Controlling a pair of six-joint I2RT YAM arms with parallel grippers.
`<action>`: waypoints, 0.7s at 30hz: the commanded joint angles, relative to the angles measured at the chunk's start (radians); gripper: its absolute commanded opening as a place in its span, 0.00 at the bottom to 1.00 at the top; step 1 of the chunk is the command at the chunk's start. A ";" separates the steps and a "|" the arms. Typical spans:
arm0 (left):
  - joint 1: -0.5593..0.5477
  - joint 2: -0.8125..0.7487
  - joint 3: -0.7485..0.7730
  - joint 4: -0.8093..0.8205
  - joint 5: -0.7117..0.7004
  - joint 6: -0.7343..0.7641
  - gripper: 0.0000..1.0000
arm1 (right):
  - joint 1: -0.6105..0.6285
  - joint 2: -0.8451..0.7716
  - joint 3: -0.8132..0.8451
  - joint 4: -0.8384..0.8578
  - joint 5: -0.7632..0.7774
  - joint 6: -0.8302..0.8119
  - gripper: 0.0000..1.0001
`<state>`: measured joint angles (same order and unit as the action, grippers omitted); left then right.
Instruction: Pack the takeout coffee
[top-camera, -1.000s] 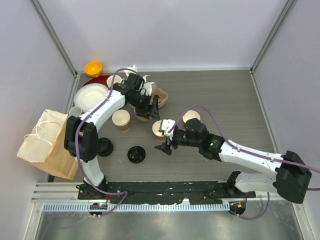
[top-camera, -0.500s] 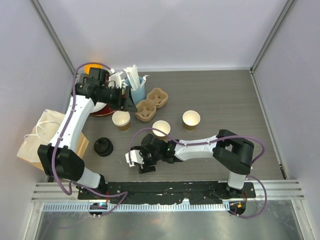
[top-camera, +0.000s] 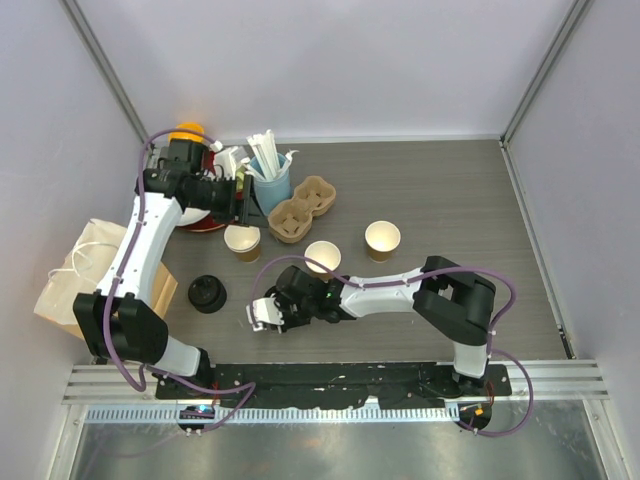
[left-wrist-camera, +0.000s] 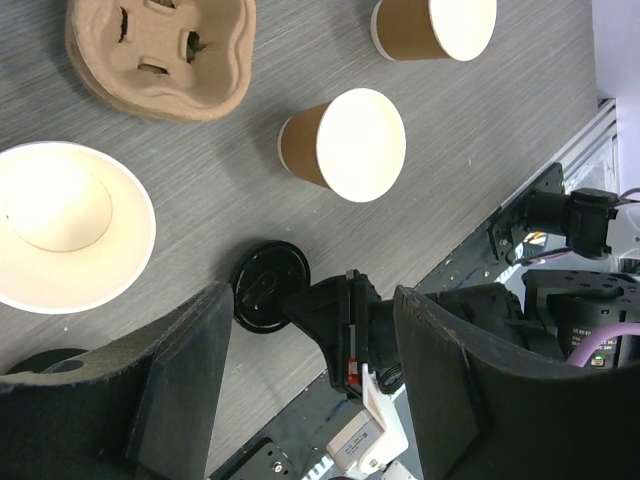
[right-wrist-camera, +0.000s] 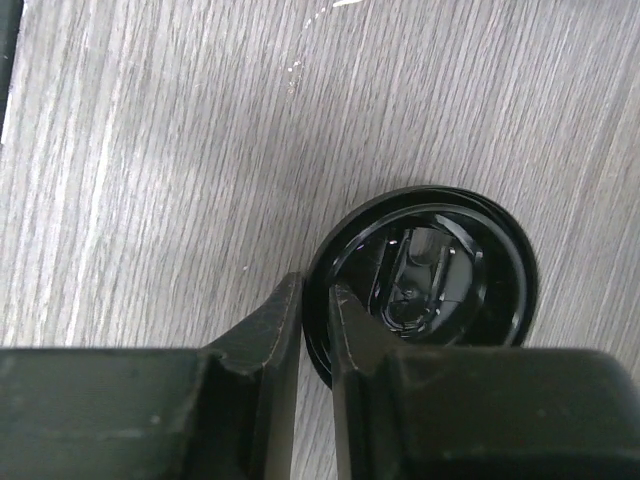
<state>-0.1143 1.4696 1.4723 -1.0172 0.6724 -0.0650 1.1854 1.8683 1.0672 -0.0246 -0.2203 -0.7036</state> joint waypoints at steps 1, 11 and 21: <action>0.016 -0.031 0.052 -0.037 0.055 0.033 0.68 | 0.003 -0.041 0.039 -0.015 -0.033 0.030 0.14; 0.085 -0.075 0.181 -0.145 0.189 0.152 0.64 | -0.093 -0.230 0.132 -0.015 -0.323 0.367 0.01; 0.146 -0.150 0.307 -0.480 0.444 0.864 0.64 | -0.302 -0.403 0.119 0.248 -0.761 0.933 0.01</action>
<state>0.0330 1.3506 1.7134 -1.2514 0.9565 0.3580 0.9115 1.5227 1.1862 0.0757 -0.7639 -0.0406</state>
